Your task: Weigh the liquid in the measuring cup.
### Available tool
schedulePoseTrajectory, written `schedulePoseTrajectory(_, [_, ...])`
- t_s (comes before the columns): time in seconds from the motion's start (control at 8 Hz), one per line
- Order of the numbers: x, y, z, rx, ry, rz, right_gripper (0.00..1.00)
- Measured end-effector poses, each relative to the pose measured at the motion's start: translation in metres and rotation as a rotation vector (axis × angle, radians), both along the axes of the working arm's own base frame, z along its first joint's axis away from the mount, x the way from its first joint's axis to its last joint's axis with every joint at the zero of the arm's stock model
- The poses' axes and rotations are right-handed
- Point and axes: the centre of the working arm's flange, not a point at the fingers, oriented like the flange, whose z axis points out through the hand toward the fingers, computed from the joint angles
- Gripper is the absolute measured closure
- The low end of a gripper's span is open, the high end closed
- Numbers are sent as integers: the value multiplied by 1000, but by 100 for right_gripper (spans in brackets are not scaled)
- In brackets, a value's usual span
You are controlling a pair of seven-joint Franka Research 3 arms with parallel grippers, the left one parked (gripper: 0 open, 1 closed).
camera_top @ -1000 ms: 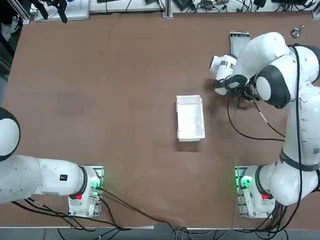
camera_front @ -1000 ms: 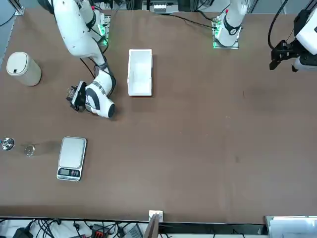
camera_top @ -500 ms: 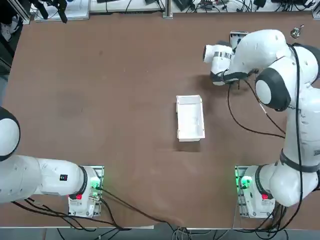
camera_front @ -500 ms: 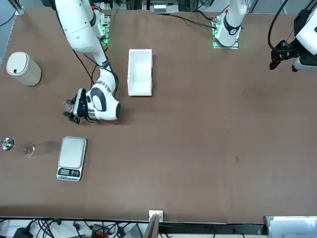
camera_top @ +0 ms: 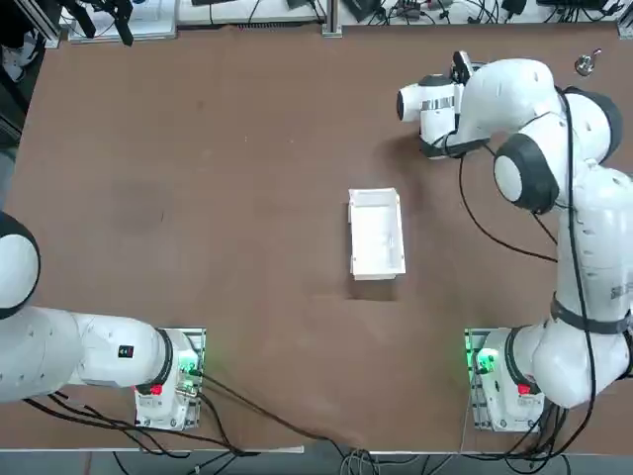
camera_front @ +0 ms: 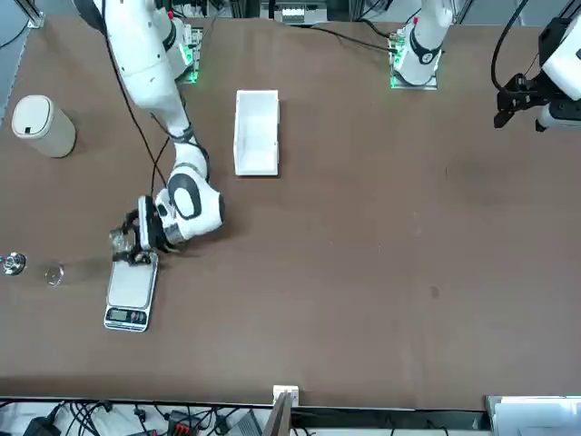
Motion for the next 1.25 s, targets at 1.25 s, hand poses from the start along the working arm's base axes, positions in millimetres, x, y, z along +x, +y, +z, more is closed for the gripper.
schedulePoseTrajectory(1.25, [37,-7,-46,0,25,56,26])
